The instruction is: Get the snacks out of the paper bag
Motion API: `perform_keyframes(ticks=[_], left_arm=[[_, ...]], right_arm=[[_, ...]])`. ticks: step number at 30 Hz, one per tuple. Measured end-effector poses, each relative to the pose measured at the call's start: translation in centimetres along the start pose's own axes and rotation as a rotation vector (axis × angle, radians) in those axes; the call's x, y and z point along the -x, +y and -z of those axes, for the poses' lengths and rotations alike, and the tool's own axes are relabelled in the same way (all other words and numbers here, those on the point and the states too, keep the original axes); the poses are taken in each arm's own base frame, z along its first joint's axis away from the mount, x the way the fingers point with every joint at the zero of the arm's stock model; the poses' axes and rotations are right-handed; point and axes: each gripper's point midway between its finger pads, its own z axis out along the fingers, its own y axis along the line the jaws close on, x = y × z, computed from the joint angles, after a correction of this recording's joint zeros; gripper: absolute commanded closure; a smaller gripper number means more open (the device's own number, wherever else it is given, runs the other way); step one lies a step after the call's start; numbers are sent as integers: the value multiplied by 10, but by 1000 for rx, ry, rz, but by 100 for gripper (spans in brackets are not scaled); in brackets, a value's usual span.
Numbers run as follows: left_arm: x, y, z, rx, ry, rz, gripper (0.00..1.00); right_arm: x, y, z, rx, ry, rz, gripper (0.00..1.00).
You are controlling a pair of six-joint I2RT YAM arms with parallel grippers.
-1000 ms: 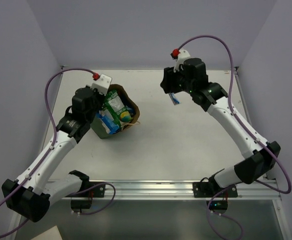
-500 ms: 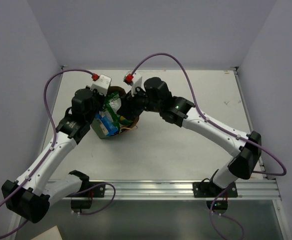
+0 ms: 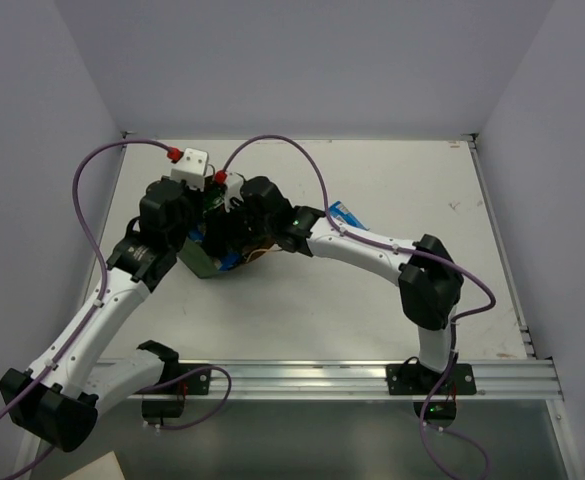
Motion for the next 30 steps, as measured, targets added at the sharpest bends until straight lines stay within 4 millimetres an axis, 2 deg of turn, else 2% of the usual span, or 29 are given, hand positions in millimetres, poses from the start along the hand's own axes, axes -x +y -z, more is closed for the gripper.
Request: perform_keyframes(ticks=[2, 5, 6, 9, 12, 14, 16, 19, 22, 25, 28, 30], left_arm=[[-2, 1, 1, 6, 7, 6, 100], [-4, 5, 0, 22, 15, 19, 100], [-4, 4, 0, 21, 15, 28, 100], [-3, 3, 1, 17, 14, 33, 100], [-3, 3, 0, 20, 14, 36, 100], [-3, 4, 0, 23, 13, 36, 100], [-3, 5, 0, 29, 14, 36, 100], [-3, 6, -2, 42, 14, 35, 100], [-4, 7, -3, 55, 19, 33, 100], [-5, 8, -6, 65, 21, 33, 100], [-5, 8, -7, 66, 23, 32, 100], [-5, 7, -9, 65, 24, 31, 100]], right_arm=[[-2, 4, -8, 17, 1, -7, 34], [-2, 7, -15, 41, -1, -14, 60], [-3, 7, -16, 43, 3, -16, 76], [-7, 7, -18, 49, 15, -12, 95], [-2, 9, -12, 42, 7, 18, 99], [7, 8, -1, 25, -10, 45, 100], [24, 9, 18, 3, -46, 73, 100], [60, 2, 61, -46, -128, 106, 100], [101, -23, 121, -132, -250, 115, 100], [130, -73, 185, -276, -372, 89, 100], [136, -133, 227, -443, -430, 37, 100], [130, -178, 241, -553, -427, -10, 98]])
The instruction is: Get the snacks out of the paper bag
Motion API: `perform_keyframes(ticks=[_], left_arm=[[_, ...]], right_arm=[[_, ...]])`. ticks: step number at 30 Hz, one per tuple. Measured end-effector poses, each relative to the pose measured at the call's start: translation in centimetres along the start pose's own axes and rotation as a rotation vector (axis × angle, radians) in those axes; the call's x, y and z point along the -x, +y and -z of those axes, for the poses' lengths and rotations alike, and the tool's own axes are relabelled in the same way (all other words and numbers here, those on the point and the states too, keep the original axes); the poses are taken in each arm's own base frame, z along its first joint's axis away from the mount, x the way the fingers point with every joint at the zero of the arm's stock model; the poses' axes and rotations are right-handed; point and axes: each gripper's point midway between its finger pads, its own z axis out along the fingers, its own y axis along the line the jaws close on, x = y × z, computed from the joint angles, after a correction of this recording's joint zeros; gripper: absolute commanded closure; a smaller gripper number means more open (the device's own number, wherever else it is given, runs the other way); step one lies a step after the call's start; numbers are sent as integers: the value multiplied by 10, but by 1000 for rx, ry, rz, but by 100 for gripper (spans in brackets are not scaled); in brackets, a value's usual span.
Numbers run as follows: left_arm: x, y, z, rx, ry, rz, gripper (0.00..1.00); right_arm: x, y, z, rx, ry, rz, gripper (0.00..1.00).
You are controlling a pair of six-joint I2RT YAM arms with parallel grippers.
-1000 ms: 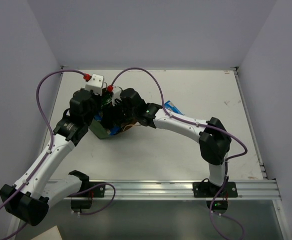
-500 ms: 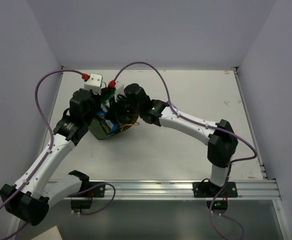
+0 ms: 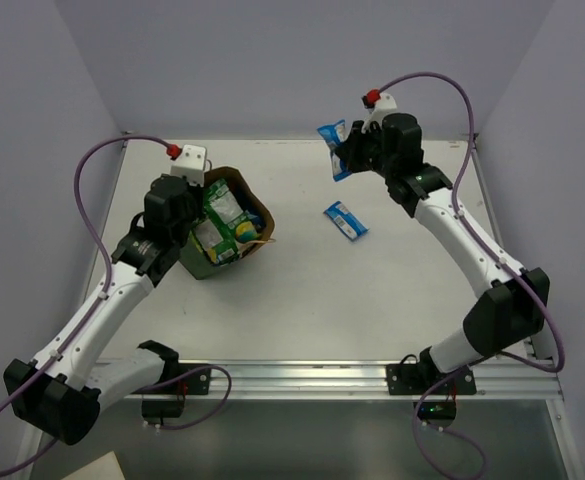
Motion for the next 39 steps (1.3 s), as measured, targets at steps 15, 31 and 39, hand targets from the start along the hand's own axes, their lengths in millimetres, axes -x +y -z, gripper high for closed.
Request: perform_keyframes(ticks=[15, 31, 39], left_arm=[[2, -4, -6, -12, 14, -6, 100], [3, -7, -4, -34, 30, -21, 100], [5, -9, -2, -54, 43, -27, 100]], right_arm=[[-163, -163, -64, -348, 422, -89, 41], [-56, 198, -4, 431, 92, 168, 27], [-96, 231, -56, 453, 176, 161, 17]])
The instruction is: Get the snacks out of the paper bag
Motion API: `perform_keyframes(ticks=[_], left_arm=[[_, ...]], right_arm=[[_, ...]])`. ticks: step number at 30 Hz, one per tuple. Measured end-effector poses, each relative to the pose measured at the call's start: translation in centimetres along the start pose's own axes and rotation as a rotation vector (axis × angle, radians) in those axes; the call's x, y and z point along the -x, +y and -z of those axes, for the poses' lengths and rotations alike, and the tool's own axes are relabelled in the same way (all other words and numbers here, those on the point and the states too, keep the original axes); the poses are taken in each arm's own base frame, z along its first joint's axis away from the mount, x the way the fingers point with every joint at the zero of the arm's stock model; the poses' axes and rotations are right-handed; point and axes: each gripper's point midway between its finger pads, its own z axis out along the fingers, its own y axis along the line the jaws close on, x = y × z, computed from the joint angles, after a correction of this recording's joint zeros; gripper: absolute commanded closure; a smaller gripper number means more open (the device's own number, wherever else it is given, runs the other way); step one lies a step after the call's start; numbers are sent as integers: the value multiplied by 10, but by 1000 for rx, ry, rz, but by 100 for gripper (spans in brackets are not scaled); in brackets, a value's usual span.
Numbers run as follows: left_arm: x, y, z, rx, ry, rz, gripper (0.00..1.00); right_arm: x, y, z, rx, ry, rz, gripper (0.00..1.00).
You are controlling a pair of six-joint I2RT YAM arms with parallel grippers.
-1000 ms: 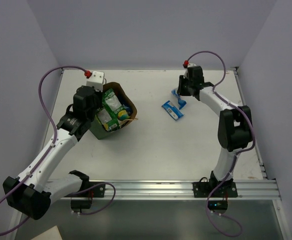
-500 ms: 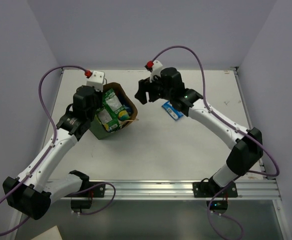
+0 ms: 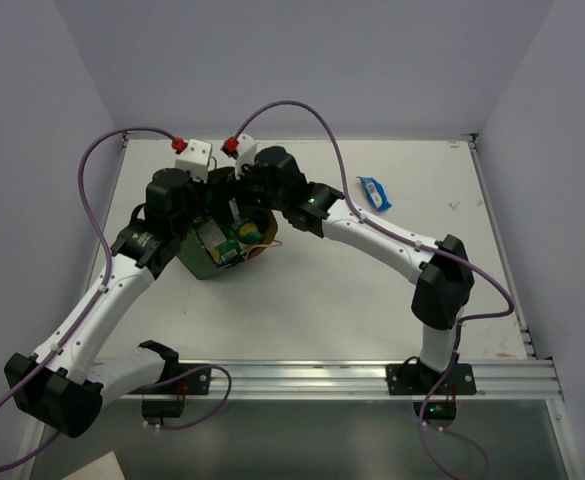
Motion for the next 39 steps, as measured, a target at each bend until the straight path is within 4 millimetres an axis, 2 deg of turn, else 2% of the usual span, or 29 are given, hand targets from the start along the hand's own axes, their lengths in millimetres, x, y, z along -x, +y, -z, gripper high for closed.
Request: perform_keyframes(ticks=[3, 6, 10, 13, 14, 18, 20, 21, 22, 24, 25, 27, 28, 32, 35, 39], left_arm=[[0, 0, 0, -1, 0, 0, 100], [-1, -1, 0, -6, 3, -1, 100], [-1, -1, 0, -8, 5, -2, 100], [-1, -1, 0, -8, 6, -2, 100], [-1, -1, 0, -8, 6, -2, 100], [-1, -1, 0, -8, 7, -2, 100], [-1, -2, -1, -7, 9, -2, 100], [-1, -2, -1, -7, 11, -3, 100], [-1, -2, -1, -7, 13, -3, 100], [0, -2, -2, -7, 15, -4, 100], [-1, -2, -2, -7, 16, -4, 100], [-1, -2, -3, -7, 18, -5, 100], [-1, -2, -3, -5, 20, -6, 100], [-2, 0, -4, 6, 22, -6, 100], [-2, 2, -4, 22, 24, -1, 100], [-4, 6, -6, 47, 32, 3, 100]], right_arm=[[-32, -15, -18, -45, 77, -27, 13], [-48, -23, -25, -79, 114, -41, 9], [-49, -23, -25, -80, 115, -44, 9], [-52, -23, -26, -79, 118, -41, 21], [-53, -24, -26, -79, 120, -38, 22], [-63, -23, -26, -78, 142, -25, 19], [-65, -22, -27, -81, 147, -5, 25], [-66, -22, -27, -88, 149, 9, 32], [-67, -22, -27, -95, 152, 22, 46], [-71, -22, -28, -105, 160, 44, 63], [-73, -21, -28, -106, 164, 50, 78], [-75, -19, -29, -101, 168, 61, 90], [-74, -19, -29, -102, 166, 63, 99], [-72, -16, -26, -98, 162, 85, 100], [-62, -13, -17, -94, 154, 101, 100], [-26, -6, 16, -104, 96, 140, 100]])
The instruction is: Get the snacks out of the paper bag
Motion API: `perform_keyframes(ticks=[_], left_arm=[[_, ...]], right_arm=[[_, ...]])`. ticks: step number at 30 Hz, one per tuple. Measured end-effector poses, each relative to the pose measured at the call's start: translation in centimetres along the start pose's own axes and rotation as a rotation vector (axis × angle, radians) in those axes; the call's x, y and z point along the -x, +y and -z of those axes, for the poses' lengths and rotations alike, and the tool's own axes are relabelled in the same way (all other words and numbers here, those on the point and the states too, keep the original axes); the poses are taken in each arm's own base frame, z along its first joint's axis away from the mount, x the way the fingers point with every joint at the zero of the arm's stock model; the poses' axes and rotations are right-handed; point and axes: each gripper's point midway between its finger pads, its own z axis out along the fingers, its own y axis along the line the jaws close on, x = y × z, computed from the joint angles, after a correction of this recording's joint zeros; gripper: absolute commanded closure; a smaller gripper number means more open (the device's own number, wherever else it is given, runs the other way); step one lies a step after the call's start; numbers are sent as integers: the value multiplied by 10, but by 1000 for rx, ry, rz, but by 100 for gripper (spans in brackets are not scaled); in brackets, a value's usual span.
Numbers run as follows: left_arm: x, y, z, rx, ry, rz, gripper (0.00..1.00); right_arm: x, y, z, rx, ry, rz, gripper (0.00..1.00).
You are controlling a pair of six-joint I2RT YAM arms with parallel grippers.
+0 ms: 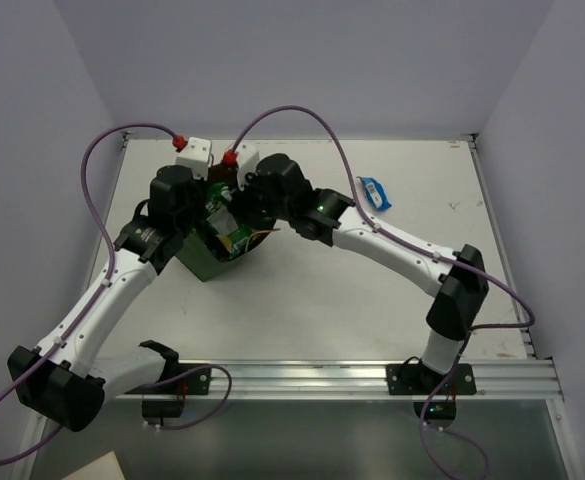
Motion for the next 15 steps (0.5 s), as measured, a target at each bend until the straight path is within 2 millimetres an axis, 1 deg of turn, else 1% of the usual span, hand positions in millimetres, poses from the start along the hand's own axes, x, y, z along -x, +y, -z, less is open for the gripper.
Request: perform_keyframes(ticks=[2, 4, 6, 7, 9, 10, 12, 15], left_arm=[[0, 2, 0, 10, 1, 5, 100], [-1, 4, 0, 23, 3, 7, 100], [-2, 5, 0, 34, 9, 10, 100], [-3, 6, 0, 40, 11, 10, 100], [-3, 8, 0, 49, 14, 9, 100], [-4, 9, 0, 53, 16, 9, 100], [-4, 10, 0, 58, 18, 8, 100], [-5, 10, 1, 62, 21, 7, 100]], right_arm=[[22, -1, 22, -10, -51, 13, 100], [45, -8, 48, -39, -107, 20, 100], [68, -22, 74, -81, -173, 13, 100], [75, -28, 83, -96, -193, 9, 100], [89, -47, 103, -146, -239, -16, 100], [94, -58, 111, -169, -261, -38, 100], [97, -79, 126, -215, -297, -84, 100], [87, -118, 144, -317, -321, -180, 100]])
